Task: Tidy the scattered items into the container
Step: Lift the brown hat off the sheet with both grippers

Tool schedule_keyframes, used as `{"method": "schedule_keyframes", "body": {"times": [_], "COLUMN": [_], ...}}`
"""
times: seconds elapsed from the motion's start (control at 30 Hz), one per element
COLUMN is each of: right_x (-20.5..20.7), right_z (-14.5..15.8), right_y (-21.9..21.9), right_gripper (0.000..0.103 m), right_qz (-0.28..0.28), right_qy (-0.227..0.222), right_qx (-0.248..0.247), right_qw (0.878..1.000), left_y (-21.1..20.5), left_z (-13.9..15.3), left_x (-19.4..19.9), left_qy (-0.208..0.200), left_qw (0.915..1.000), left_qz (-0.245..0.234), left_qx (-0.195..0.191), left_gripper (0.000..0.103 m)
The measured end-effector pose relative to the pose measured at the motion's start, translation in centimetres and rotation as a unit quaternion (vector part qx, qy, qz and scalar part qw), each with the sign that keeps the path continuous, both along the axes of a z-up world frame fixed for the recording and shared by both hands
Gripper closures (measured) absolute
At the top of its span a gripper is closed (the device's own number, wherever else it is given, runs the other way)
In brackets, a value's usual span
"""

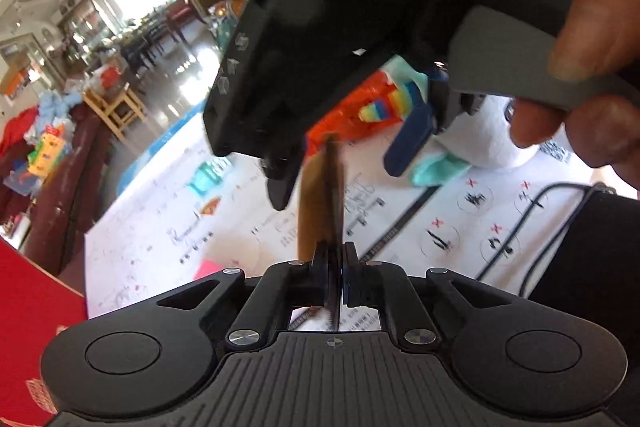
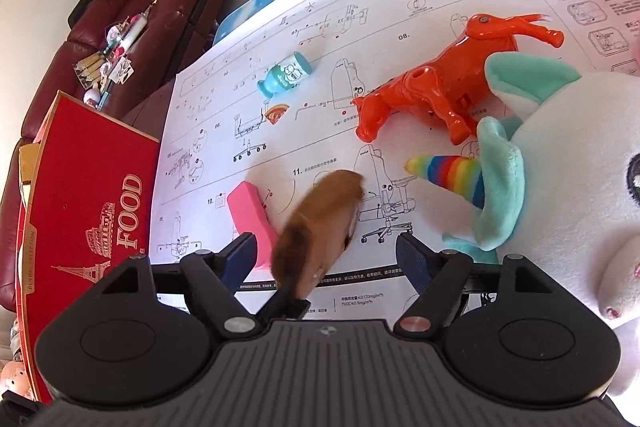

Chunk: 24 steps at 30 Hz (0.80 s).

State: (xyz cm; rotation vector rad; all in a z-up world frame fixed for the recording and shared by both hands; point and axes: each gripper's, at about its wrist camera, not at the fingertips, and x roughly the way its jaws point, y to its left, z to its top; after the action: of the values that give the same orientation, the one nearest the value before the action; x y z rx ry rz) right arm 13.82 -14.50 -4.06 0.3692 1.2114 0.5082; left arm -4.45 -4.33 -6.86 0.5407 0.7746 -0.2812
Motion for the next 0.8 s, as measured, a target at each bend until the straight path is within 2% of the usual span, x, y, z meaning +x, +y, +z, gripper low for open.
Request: {"method": "schedule_keyframes", "body": {"times": [0.17,0.27,0.3,0.33,0.37,0.43,0.47,0.5,0.67,0.73,0.8], "right_x": [-0.2,-0.1,-0.1,-0.2,-0.3,-0.4,-0.4,-0.5,-0.7,-0.7,-0.7], "right_z": [-1.0,-1.2,-1.2,-1.1,-1.0,-0.7,-0.6,-0.6,-0.6,-0.6,-0.6], "right_y": [0.6,1.4,1.7,1.9,2.1,2.6,2.9,3.0,3.8,4.0,4.1], "right_gripper": [0.025,0.043,0.062,0.063,0.063,0.063,0.063,0.063,0.063,0.063,0.062], "right_qz": [0.002,0.012,0.019,0.022,0.025,0.034,0.038,0.04,0.05,0.052,0.054], "right_qy": [0.015,0.012,0.011,0.008,0.002,-0.007,-0.01,-0.013,-0.012,-0.007,-0.005], "right_qx": [-0.001,0.003,0.004,0.005,0.004,-0.004,-0.01,-0.015,-0.029,-0.028,-0.029], "right_qw": [1.0,1.0,1.0,1.0,1.0,0.999,0.999,0.999,0.998,0.998,0.998], "left_y": [0.5,1.4,1.8,2.2,2.6,3.5,3.9,4.1,4.9,5.2,6.2], "left_z": [0.2,0.8,0.9,1.1,1.2,1.5,1.5,1.2,1.2,1.3,1.4], "left_x": [-0.2,0.2,0.3,0.4,0.5,0.4,0.4,0.5,0.7,0.7,0.7], "left_qy": [0.008,0.015,0.017,0.018,0.02,0.013,0.003,-0.005,0.011,0.019,0.045], "left_qw": [0.9995,0.9982,0.9976,0.9969,0.996,0.9941,0.9936,0.9933,0.9931,0.9931,0.9908], "left_qz": [0.008,0.018,0.024,0.031,0.041,0.066,0.078,0.087,0.09,0.085,0.075], "left_qx": [-0.028,-0.056,-0.063,-0.07,-0.077,-0.086,-0.082,-0.075,-0.074,-0.079,-0.103], "left_gripper": [0.099,0.099,0.098,0.097,0.087,0.047,0.029,0.022,0.022,0.032,0.077]}}
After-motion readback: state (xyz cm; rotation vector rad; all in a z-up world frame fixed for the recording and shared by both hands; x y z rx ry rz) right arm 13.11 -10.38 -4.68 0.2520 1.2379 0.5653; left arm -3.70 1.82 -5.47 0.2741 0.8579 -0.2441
